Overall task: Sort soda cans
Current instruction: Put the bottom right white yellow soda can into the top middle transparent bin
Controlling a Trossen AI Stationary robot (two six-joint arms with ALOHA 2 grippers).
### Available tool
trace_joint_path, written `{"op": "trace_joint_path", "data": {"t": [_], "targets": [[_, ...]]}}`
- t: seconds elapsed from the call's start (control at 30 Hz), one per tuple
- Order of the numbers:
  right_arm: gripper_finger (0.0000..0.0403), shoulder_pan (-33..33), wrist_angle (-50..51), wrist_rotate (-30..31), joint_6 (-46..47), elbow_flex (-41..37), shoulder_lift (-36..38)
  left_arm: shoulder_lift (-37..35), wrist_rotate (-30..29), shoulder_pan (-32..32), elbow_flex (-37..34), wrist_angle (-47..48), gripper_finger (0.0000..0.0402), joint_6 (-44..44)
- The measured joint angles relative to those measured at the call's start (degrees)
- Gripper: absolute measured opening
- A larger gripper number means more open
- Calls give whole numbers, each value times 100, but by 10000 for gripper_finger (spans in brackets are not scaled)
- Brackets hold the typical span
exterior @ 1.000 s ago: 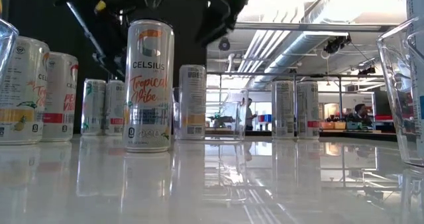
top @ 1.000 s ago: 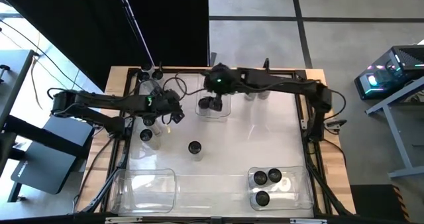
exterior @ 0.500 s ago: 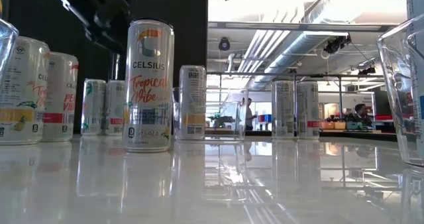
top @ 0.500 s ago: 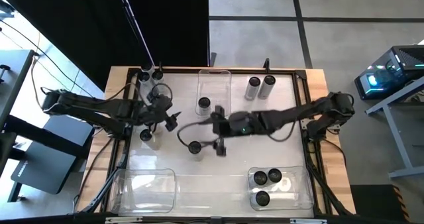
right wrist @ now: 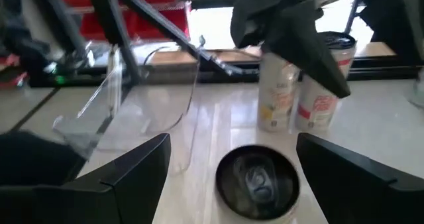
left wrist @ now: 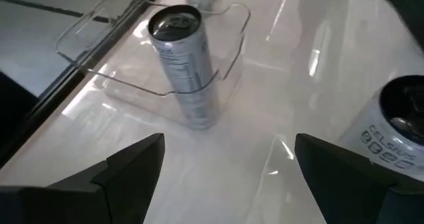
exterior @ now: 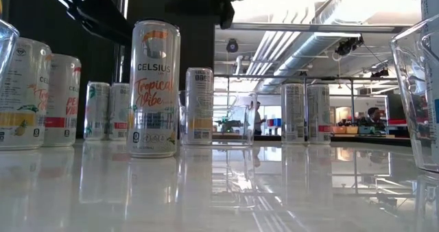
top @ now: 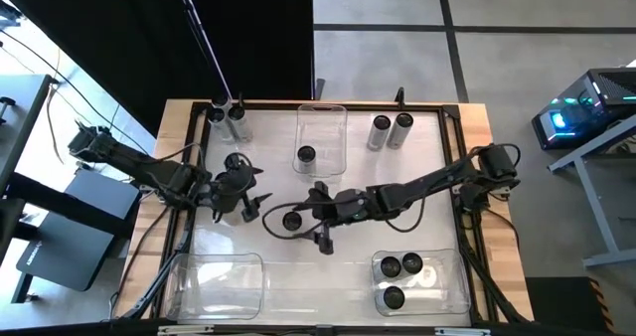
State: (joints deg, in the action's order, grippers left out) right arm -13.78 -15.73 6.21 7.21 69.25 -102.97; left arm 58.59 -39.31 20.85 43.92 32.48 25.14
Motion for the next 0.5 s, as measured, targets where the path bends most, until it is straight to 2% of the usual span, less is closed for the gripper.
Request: {"op": "trace_joint_path", "data": {"t": [0.13, 0.3, 0.5], "targets": [[323, 116, -37, 138, 185, 5, -202, 71, -194, 70, 0, -32, 335, 86], [323, 293, 206, -538, 303, 255, -207, 117, -196, 60, 0, -28, 335, 23], [323, 312, 341, -608, 23, 347, -262, 115, -204, 58, 0, -36, 335, -19]]}}
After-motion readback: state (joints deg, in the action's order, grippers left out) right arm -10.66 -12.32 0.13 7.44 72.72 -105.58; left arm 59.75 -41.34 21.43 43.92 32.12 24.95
